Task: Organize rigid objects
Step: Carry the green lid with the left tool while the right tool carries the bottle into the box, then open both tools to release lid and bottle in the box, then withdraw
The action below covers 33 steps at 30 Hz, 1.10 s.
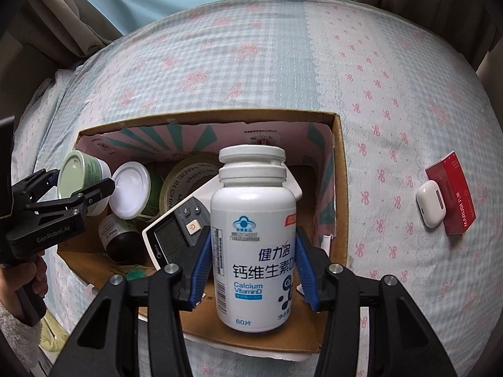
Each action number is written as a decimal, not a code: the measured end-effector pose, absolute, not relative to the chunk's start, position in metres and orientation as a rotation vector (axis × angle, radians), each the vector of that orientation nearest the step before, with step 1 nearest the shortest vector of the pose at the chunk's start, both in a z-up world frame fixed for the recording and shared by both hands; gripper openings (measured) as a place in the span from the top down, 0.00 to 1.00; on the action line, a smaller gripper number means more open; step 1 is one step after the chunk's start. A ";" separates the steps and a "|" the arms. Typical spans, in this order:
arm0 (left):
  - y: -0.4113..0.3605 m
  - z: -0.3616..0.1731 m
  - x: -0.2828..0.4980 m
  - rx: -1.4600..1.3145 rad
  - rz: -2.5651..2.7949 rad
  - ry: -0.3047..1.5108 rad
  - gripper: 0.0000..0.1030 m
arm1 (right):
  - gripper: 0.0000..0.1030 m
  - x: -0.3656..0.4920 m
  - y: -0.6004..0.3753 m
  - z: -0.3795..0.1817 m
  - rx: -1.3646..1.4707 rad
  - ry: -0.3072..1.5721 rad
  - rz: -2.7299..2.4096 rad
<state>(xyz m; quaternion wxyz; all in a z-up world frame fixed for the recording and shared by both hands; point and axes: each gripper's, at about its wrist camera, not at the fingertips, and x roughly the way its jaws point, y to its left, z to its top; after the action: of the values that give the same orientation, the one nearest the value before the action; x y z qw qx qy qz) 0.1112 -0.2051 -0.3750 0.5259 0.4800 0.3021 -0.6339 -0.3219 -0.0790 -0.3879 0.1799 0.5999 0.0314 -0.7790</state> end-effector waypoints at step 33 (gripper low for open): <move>-0.170 -0.329 0.123 1.090 -1.491 0.774 0.00 | 0.00 -0.302 -0.067 -0.349 1.624 0.017 -2.162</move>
<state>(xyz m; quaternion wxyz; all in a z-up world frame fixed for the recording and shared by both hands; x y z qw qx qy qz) 0.1231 -0.1704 -0.3293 0.5393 0.4584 0.3256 -0.6269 -0.3020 -0.0669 -0.3493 0.2169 0.5862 0.0061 -0.7806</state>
